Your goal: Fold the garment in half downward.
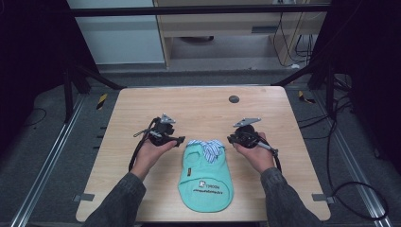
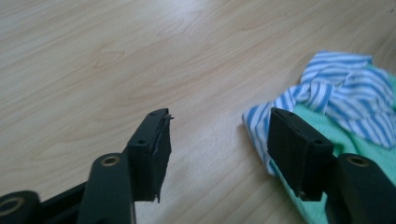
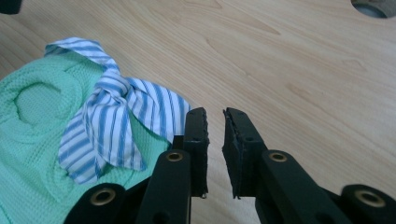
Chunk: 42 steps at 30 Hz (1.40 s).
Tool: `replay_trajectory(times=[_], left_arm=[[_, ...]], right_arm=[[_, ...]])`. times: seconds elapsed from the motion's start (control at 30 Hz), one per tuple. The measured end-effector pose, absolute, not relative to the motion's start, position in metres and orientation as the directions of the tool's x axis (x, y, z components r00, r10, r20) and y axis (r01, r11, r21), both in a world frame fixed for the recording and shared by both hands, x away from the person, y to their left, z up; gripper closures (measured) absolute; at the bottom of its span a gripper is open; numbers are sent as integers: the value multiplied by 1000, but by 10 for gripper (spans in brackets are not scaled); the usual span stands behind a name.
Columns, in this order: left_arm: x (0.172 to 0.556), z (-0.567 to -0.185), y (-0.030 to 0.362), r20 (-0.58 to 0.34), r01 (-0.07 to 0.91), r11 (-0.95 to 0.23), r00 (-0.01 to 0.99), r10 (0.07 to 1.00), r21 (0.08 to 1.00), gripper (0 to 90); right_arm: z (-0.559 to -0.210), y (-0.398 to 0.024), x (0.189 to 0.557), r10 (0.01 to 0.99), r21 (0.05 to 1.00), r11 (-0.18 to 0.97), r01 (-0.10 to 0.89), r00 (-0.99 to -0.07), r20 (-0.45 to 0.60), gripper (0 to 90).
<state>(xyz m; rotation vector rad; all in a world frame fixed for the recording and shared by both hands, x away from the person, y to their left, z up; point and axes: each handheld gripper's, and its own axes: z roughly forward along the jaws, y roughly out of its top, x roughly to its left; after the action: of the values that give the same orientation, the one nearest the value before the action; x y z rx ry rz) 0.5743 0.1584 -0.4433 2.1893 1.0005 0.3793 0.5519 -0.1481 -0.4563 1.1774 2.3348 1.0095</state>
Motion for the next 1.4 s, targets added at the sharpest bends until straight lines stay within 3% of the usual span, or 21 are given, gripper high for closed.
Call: replay_trajectory(times=[0.37,1.03,1.33,1.4], left_arm=[[595,-454,127,-16,559,-507,682,731,656,382],[590,-482,125,-24,588,-562,703,710,582,360],[588,-484,124,-38,597,-550,697,716,584,382],[584,-484,123,-55,587,-550,712,700,593,493]], right_arm=[[-465,-123,580,798,706,404,582,-601,38,696],[-487,-106,573,785,644,446,621,-617,52,564],[-488,-107,575,783,626,449,638,-618,69,566],[-487,-103,573,771,616,473,630,-635,58,646]])
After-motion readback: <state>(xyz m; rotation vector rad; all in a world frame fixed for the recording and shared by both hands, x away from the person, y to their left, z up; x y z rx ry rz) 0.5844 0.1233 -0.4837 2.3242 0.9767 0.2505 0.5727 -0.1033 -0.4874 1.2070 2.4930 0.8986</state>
